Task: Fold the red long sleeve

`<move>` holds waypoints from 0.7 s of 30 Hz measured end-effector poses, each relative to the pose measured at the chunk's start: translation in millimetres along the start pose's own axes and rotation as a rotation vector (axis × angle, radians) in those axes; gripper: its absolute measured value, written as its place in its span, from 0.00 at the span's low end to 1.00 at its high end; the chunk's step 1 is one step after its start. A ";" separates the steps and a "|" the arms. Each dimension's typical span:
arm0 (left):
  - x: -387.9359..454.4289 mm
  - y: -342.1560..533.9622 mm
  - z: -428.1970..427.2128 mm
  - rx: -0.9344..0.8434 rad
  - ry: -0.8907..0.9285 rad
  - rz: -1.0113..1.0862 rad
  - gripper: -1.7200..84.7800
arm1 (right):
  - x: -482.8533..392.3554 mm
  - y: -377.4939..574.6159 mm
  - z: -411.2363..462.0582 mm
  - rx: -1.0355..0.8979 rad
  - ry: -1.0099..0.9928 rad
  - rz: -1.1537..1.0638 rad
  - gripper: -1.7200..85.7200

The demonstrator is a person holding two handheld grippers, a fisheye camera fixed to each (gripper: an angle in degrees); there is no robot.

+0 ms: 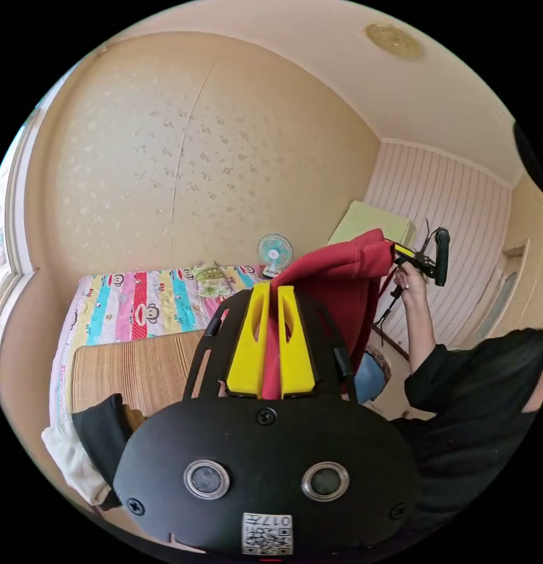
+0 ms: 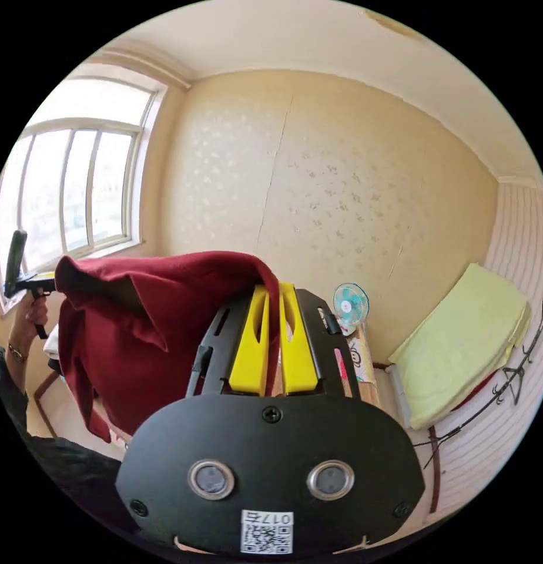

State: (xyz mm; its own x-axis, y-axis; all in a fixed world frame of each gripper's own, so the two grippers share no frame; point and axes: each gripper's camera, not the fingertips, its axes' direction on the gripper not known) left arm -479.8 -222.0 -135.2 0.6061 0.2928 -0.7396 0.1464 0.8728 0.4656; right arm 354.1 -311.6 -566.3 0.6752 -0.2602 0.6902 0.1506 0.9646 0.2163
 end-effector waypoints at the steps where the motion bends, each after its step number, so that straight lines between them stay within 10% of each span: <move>1: -32.2 -26.7 44.5 -0.058 -0.079 -0.039 0.06 | 13.6 -22.8 70.3 -0.136 -0.045 -0.017 0.06; 5: -133.5 -54.2 139.5 -0.296 -0.325 -0.210 0.08 | 41.0 -16.6 185.4 -0.381 -0.105 0.026 0.06; 16: -187.2 247.5 304.9 -0.992 -0.094 -0.391 0.09 | 40.1 252.1 365.4 -1.010 -0.443 -0.007 0.10; 21: -179.9 290.6 354.4 -1.047 -0.004 -0.428 0.05 | 66.0 275.1 409.5 -1.064 -0.444 -0.085 0.10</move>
State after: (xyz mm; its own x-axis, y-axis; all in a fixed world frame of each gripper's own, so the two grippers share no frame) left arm -269.2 -159.4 305.4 0.6663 -0.1081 -0.7378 -0.3834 0.7989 -0.4633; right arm 144.3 -80.6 -178.5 0.3521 -0.1140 0.9290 0.8578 0.4364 -0.2716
